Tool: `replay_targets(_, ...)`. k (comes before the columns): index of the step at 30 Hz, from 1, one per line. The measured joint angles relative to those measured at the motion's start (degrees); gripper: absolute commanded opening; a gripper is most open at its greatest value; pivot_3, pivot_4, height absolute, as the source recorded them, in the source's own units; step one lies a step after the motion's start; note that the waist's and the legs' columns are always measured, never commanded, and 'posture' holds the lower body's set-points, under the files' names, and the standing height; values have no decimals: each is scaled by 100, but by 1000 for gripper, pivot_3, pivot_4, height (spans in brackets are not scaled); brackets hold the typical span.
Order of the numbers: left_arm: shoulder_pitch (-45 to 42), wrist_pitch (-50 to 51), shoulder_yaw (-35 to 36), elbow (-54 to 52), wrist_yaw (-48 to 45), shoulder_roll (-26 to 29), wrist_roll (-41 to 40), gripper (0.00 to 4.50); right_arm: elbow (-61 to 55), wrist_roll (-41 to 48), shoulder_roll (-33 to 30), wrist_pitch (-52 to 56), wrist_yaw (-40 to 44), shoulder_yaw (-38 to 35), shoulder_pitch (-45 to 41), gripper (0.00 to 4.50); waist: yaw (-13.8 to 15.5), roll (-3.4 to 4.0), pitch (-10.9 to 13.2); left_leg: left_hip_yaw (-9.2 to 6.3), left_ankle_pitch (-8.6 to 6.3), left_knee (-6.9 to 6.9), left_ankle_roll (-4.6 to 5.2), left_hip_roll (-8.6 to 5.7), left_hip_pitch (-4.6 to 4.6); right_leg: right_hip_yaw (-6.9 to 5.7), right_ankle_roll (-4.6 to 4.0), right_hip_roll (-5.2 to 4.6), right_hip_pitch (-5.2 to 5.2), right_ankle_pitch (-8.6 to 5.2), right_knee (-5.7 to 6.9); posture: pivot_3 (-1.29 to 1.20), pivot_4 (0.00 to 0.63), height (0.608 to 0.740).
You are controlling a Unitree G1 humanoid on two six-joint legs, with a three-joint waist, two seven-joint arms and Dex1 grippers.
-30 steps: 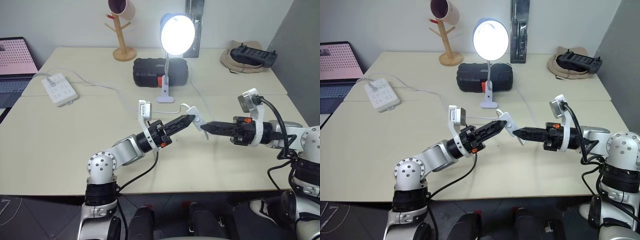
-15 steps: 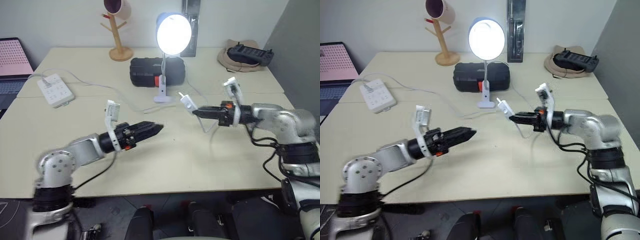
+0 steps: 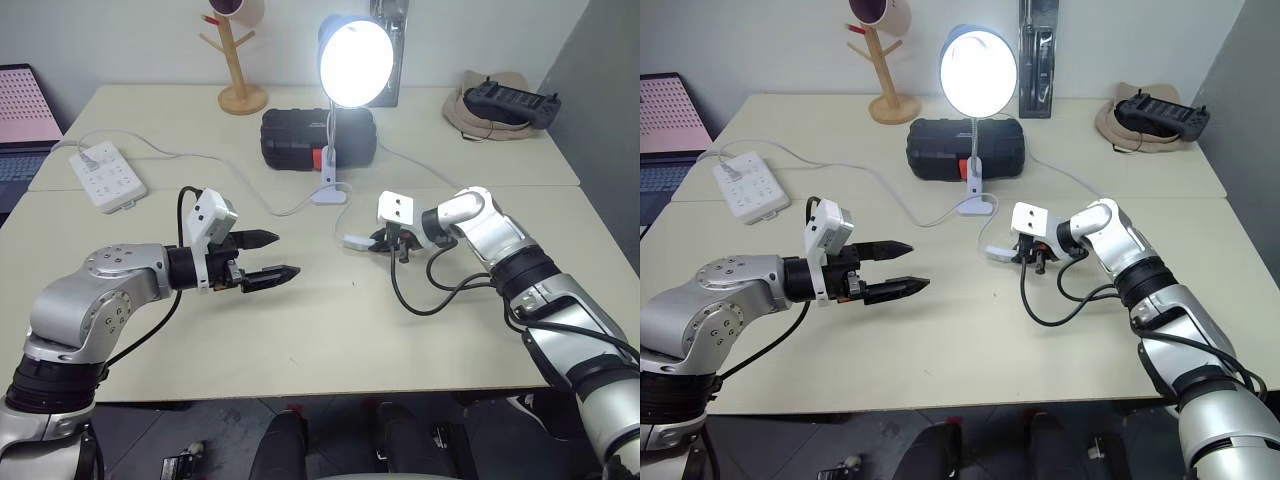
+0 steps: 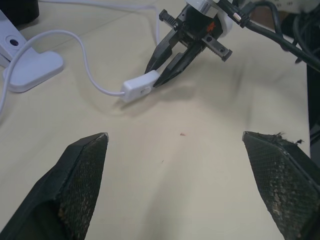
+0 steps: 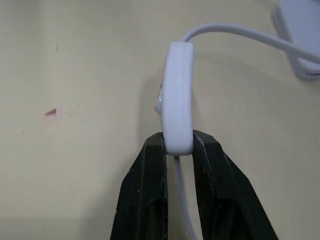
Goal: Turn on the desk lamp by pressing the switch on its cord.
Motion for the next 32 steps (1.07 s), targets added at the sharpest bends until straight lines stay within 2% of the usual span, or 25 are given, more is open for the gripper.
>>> replay_targets(2,0,0,0,35,-36,-15,53,4475,202,-178,82,-195,4,-15,-98,357,4,0,0,-1,-1,5,2,0,0,-3,0,0,2,0,2,0,150,740)
replay_targets(4,0,-1,0,35,-56,-37,93,4500,343,-262,120,-344,2,-36,-138,1065,5,0,0,-2,-10,10,19,0,1,-5,1,0,4,0,7,0,150,740)
replay_targets(5,0,-6,0,35,-71,-47,132,4500,394,-302,137,-403,1,-56,-147,1100,5,0,0,-3,-11,12,20,0,1,-5,1,0,4,0,8,0,150,740)
replay_targets(9,0,-70,-10,38,-177,-49,303,4500,638,-406,158,-452,34,-188,-147,2162,4,0,0,-3,-11,29,21,-3,2,-3,1,0,2,0,35,0,150,740)
replay_targets(10,-8,-86,-16,47,-203,-53,324,4500,637,-394,154,-442,85,-247,-146,2265,5,0,0,-3,-11,32,21,-4,2,-3,0,0,1,0,43,0,150,740)
replay_targets(16,-142,-72,-77,284,-412,-42,498,4500,-138,-48,-181,262,544,-863,-5,3822,6,0,0,-13,-10,37,22,-5,8,-8,-1,2,0,-1,70,0,150,740)
replay_targets(17,-147,-72,-93,339,-439,-26,539,4500,-326,53,-247,460,641,-957,45,4196,9,0,0,-12,-10,39,23,-5,11,-8,-1,2,0,-1,75,0,150,740)
replay_targets(20,-318,-79,-172,520,-602,41,603,4500,-1229,363,-551,1263,903,-1172,443,4409,15,1,1,-17,-10,39,23,-5,10,-11,-2,4,-1,-1,82,0,150,740)
replay_targets(23,-729,-253,-180,1091,-906,365,878,4500,-3033,981,-1315,2360,881,-1966,1447,4409,104,1,3,-39,-10,41,23,-12,2,-28,-5,3,1,-4,79,0,150,740)
replay_targets(25,-917,-340,-160,1407,-1027,450,1053,4500,-3738,1227,-1674,2870,764,-2406,1900,4409,96,2,4,-32,-10,42,24,-16,3,-23,-4,-2,2,-4,78,0,150,740)
replay_targets(32,-1124,-649,-378,1781,-1389,382,1385,4500,-5193,1851,-1833,4023,109,-3036,2662,4409,3,2,4,-20,-7,42,28,2,18,-11,-3,19,2,-5,89,0,150,740)
